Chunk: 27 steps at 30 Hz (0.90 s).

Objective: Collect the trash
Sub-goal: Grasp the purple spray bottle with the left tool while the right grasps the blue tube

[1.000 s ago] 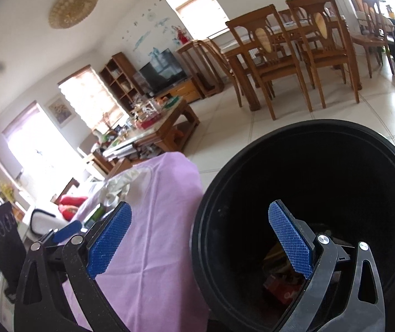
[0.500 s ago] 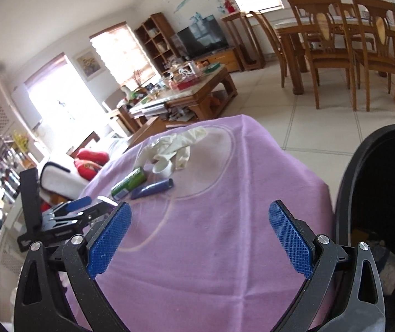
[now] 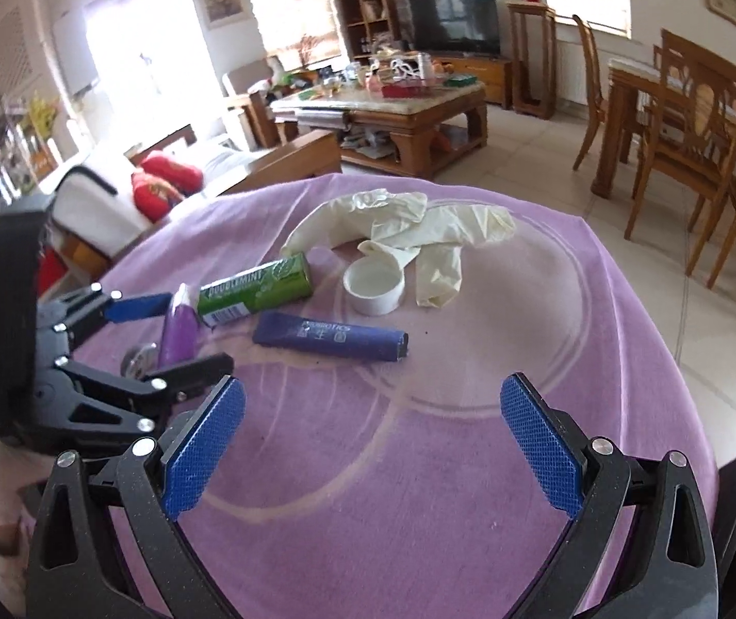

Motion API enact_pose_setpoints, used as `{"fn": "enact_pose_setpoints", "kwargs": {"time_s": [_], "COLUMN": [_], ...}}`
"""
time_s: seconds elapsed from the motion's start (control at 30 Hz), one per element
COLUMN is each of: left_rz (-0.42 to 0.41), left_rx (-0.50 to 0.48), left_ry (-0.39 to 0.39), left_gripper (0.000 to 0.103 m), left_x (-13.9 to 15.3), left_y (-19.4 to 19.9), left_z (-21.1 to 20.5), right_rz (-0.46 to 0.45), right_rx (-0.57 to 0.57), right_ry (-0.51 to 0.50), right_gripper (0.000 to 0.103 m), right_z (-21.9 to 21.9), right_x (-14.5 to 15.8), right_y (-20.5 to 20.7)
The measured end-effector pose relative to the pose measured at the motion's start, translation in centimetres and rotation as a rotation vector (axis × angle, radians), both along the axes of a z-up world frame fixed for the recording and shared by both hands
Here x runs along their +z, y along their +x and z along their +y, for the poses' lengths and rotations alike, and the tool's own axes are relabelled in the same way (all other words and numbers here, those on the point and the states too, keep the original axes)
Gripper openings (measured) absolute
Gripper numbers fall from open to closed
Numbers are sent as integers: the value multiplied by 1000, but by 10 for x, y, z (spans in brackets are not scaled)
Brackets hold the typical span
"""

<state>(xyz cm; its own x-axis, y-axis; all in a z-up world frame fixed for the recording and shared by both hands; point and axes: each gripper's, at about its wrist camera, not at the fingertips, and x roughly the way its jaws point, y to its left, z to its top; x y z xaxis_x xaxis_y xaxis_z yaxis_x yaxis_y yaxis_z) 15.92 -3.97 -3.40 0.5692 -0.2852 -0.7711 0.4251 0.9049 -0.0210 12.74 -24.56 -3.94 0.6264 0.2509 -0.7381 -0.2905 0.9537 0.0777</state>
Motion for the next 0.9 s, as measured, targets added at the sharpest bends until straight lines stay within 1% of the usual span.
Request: {"fn": "enact_pose_setpoints", "kwargs": {"time_s": [0.03,0.07,0.1,0.17,0.27,0.33,0.4,0.43,0.5,0.57,0.6,0.67,0.73,0.8,0.9], "left_rz": [-9,-12,-13,-18,-50,-57,-64,-66,-71,-77,-79,-78,-79,-80,-81], "left_rx": [0,1,-2,4,31,50,70,75,78,78,79,80,81,81,89], "left_ry": [-1,7,-6,-45,-110,-144,-177,-187,-201,-212,-218,-225,-232,-240,-246], "left_gripper": [84,84,84,84,84,84,84,84,84,84,84,84,84,84,84], "left_x": [1,1,3,6,13,16,20,22,24,26,27,28,28,28,27], "left_y": [-2,-4,-4,-4,-9,-9,-7,-6,-5,-5,-4,-3,-2,-2,-1], "left_z": [2,3,4,11,30,37,45,46,45,46,46,47,47,47,50], "right_rz": [-2,-1,3,15,21,10,22,30,42,62,61,65,69,65,55], "right_rx": [21,41,64,96,141,182,223,232,238,246,247,249,253,257,248], "right_ry": [-25,-39,-51,-73,-106,-138,-165,-176,-156,-120,-117,-109,-108,-103,-84], "right_gripper": [97,95,91,77,75,75,74,70,65,53,51,43,30,24,19], "right_z": [2,6,8,14,22,29,38,43,45,46,47,50,54,60,63], "right_x": [-3,-5,-7,-12,-18,-19,-22,-25,-26,-26,-26,-24,-23,-24,-24], "right_y": [3,8,13,23,36,43,50,53,57,58,56,53,49,39,27]}}
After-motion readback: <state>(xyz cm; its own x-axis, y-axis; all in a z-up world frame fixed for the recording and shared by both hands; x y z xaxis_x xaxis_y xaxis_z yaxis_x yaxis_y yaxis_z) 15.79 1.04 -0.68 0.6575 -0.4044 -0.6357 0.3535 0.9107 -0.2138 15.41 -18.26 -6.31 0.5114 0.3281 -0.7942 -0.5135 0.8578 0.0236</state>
